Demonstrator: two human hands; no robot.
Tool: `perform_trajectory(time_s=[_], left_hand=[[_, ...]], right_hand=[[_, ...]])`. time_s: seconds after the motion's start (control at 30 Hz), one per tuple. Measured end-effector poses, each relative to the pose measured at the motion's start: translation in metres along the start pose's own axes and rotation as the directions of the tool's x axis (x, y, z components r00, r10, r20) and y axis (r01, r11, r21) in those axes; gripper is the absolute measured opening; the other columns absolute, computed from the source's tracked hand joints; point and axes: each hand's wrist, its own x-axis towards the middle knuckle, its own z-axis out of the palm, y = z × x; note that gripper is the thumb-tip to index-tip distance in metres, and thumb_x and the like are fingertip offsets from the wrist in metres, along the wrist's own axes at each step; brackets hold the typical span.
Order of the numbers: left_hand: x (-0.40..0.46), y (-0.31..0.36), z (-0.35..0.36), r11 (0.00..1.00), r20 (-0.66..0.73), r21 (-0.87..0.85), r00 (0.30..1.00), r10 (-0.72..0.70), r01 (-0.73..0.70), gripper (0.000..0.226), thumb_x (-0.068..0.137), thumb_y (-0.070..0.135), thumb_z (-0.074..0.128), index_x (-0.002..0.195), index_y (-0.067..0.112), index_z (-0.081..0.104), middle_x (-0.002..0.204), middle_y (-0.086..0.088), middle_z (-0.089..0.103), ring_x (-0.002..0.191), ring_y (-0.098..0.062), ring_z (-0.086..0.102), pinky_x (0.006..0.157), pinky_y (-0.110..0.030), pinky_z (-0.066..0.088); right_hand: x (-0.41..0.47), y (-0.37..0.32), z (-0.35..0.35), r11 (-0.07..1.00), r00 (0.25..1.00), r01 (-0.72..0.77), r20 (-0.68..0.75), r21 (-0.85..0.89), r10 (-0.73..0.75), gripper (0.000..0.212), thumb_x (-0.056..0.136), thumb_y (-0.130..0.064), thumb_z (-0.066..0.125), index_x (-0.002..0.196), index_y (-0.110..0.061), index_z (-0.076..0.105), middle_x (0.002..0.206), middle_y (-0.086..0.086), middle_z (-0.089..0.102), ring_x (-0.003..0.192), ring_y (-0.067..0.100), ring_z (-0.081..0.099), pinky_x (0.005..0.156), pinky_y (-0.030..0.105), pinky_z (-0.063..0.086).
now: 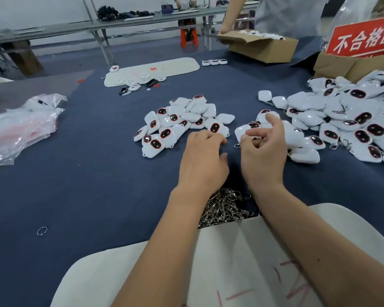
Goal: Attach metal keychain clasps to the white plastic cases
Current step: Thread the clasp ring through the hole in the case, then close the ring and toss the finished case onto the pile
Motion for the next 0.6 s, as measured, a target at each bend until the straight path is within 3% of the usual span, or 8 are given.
perform_trajectory(time_s=[0.1, 0.17, 0.2, 0.27, 0.33, 0.47, 0.6], left_hand=[[0.019, -0.001, 0.008, 0.990, 0.198, 0.121, 0.979, 0.044, -0.069, 0.053, 0.098, 0.013, 0.057, 0.149, 0.020, 0.046, 0.160, -0.002, 0.034, 0.152, -0.026, 0.020, 0.121, -0.036, 0.027], [0.027, -0.002, 0.011, 0.986, 0.287, 0.146, 0.957, 0.038, -0.083, 0.050, 0.100, 0.012, 0.050, 0.150, 0.019, 0.044, 0.165, -0.004, 0.028, 0.156, -0.028, 0.014, 0.123, -0.039, 0.023], [0.029, -0.001, 0.011, 0.988, 0.273, 0.134, 0.961, 0.037, -0.076, 0.044, 0.100, 0.012, 0.049, 0.143, 0.019, 0.051, 0.159, -0.004, 0.037, 0.153, -0.029, 0.024, 0.117, -0.039, 0.032], [0.023, 0.000, 0.008, 0.996, 0.147, 0.088, 0.989, 0.015, -0.029, 0.032, 0.096, 0.012, 0.052, 0.126, 0.019, 0.061, 0.132, 0.000, 0.058, 0.127, -0.026, 0.050, 0.094, -0.039, 0.046], [0.013, -0.002, 0.003, 0.999, 0.050, 0.024, 0.999, -0.022, 0.021, 0.029, 0.093, 0.010, 0.054, 0.118, 0.019, 0.064, 0.113, 0.002, 0.066, 0.107, -0.025, 0.058, 0.084, -0.041, 0.048], [-0.002, -0.015, -0.010, 0.943, 0.054, -0.295, 0.988, -0.144, 0.153, 0.047, 0.084, -0.008, 0.055, 0.114, 0.023, 0.075, 0.106, 0.007, 0.076, 0.102, -0.014, 0.068, 0.093, -0.034, 0.055], [-0.017, -0.024, -0.018, 0.892, 0.011, -0.395, 0.972, -0.233, 0.218, 0.032, 0.087, -0.005, 0.065, 0.101, 0.020, 0.079, 0.102, 0.007, 0.076, 0.096, -0.005, 0.070, 0.094, -0.034, 0.056]], right_hand=[[-0.002, -0.003, -0.001, 0.995, 0.997, 0.041, 0.068, -0.094, -0.035, 0.039, 0.092, -0.006, 0.063, 0.129, -0.018, 0.059, 0.095, -0.009, 0.068, 0.071, -0.004, 0.060, 0.083, 0.021, 0.052], [-0.003, -0.006, 0.000, 0.988, 0.992, 0.064, 0.113, -0.141, -0.048, 0.028, 0.093, -0.006, 0.062, 0.119, -0.018, 0.065, 0.091, -0.008, 0.068, 0.074, -0.002, 0.062, 0.076, 0.015, 0.050], [-0.003, -0.006, 0.001, 0.985, 0.988, 0.076, 0.142, -0.157, -0.054, 0.026, 0.093, -0.005, 0.061, 0.115, -0.018, 0.066, 0.091, -0.007, 0.069, 0.077, 0.002, 0.063, 0.078, 0.019, 0.052], [-0.004, -0.008, 0.002, 0.973, 0.973, 0.127, 0.217, -0.193, -0.084, 0.026, 0.092, -0.002, 0.060, 0.111, -0.018, 0.070, 0.094, -0.007, 0.070, 0.084, 0.009, 0.065, 0.087, 0.031, 0.054], [-0.006, -0.008, 0.004, 0.944, 0.934, 0.228, 0.326, -0.239, -0.144, 0.032, 0.091, -0.001, 0.061, 0.117, -0.017, 0.070, 0.106, -0.004, 0.071, 0.096, 0.016, 0.064, 0.095, 0.037, 0.050], [-0.007, -0.006, 0.007, 0.840, 0.823, 0.425, 0.531, -0.338, -0.203, 0.049, 0.090, -0.009, 0.071, 0.136, -0.021, 0.063, 0.127, 0.000, 0.067, 0.116, 0.023, 0.051, 0.100, 0.026, 0.034], [-0.010, -0.005, 0.011, 0.754, 0.786, 0.498, 0.589, -0.427, -0.186, 0.051, 0.093, -0.014, 0.071, 0.142, -0.023, 0.062, 0.135, -0.003, 0.065, 0.124, 0.024, 0.043, 0.102, 0.019, 0.025]])
